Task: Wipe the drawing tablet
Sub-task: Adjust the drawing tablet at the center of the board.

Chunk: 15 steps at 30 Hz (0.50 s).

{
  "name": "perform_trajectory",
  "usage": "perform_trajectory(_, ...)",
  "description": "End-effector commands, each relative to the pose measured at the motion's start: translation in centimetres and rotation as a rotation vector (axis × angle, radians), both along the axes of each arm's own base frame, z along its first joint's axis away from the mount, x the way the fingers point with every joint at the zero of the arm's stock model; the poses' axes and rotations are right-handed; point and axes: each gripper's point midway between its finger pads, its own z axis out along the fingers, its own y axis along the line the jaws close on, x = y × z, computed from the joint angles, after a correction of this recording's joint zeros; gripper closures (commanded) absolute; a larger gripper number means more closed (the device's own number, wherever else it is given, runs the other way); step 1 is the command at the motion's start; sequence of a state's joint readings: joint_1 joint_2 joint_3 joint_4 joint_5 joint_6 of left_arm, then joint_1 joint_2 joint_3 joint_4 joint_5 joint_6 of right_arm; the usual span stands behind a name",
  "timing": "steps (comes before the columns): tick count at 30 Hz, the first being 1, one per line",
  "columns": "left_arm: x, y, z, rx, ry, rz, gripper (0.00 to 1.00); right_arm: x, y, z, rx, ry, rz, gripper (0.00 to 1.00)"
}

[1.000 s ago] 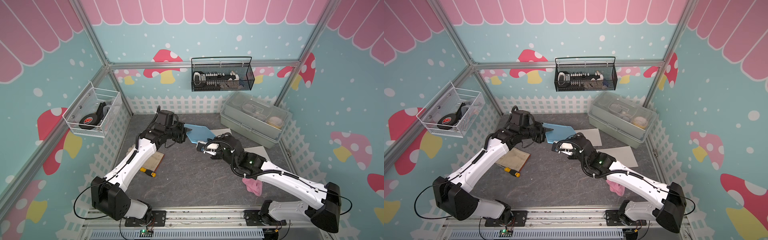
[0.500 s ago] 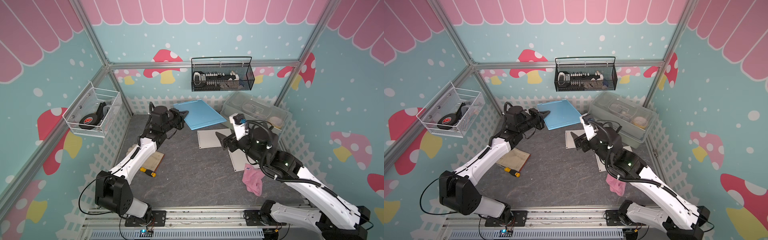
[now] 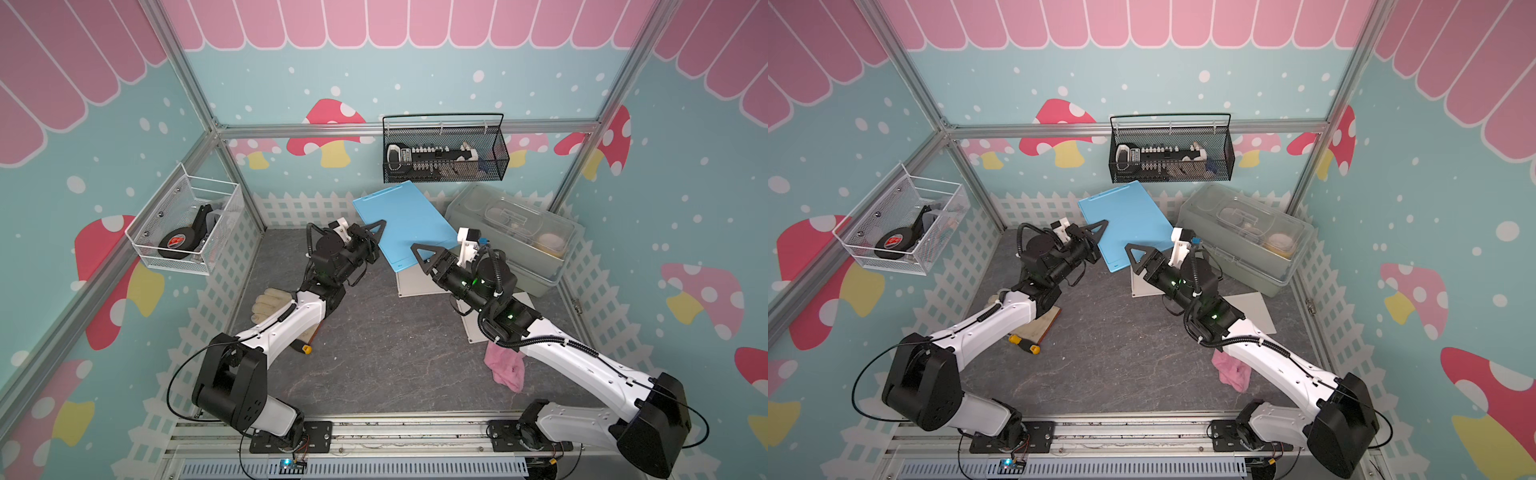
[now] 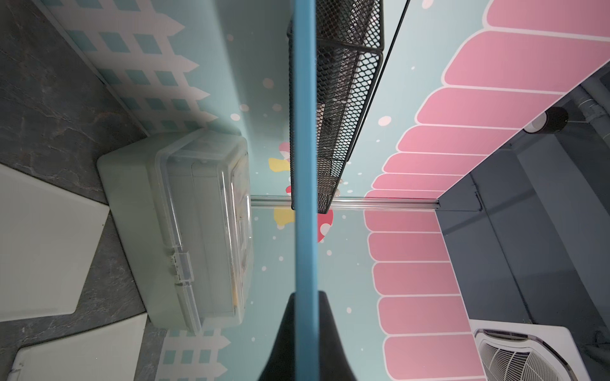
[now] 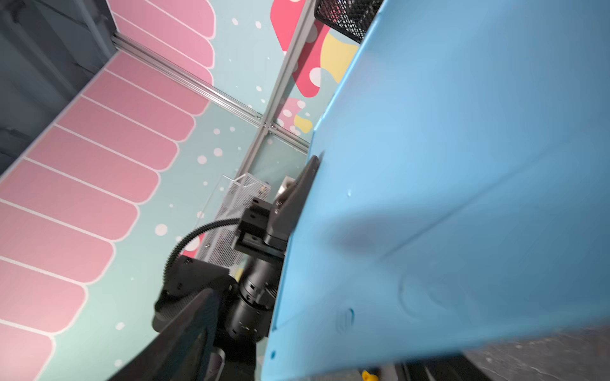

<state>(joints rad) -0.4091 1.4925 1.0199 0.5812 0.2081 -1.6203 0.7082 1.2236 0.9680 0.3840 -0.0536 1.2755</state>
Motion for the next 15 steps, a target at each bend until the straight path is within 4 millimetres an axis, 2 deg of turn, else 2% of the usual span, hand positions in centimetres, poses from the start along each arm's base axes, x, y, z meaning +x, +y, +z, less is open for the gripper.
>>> perform_trajectory(1,-2.0,0.2,4.3,-0.081,-0.118,0.005,1.00,0.5,-0.8,3.1,0.202,-0.018,-0.028,0.25)
perform_trajectory(4,-2.7,-0.1,3.8,-0.078,-0.106,-0.003,1.00,1.4,-1.0,3.0,0.245,-0.011,-0.059,0.35)
perform_trajectory(8,-3.5,-0.9,3.5,-0.090,-0.108,-0.016,1.00,2.2,0.0,2.8,0.264,0.007,-0.036,0.66)
perform_trajectory(11,-4.2,-1.9,3.5,-0.092,-0.108,-0.034,1.00,2.4,-0.3,2.4,0.254,0.017,-0.057,0.88)
perform_trajectory(13,-4.7,-2.5,3.3,-0.090,-0.103,-0.049,1.00,2.3,-1.0,2.1,0.220,0.021,-0.090,1.00)
perform_trajectory(14,-4.9,-2.7,3.1,-0.083,-0.094,-0.056,0.99,2.2,-1.4,2.1,0.190,0.015,-0.099,1.00)
perform_trajectory(15,-5.1,-2.7,2.6,-0.065,-0.077,-0.063,0.87,2.1,-1.9,2.1,0.156,0.014,-0.106,1.00)
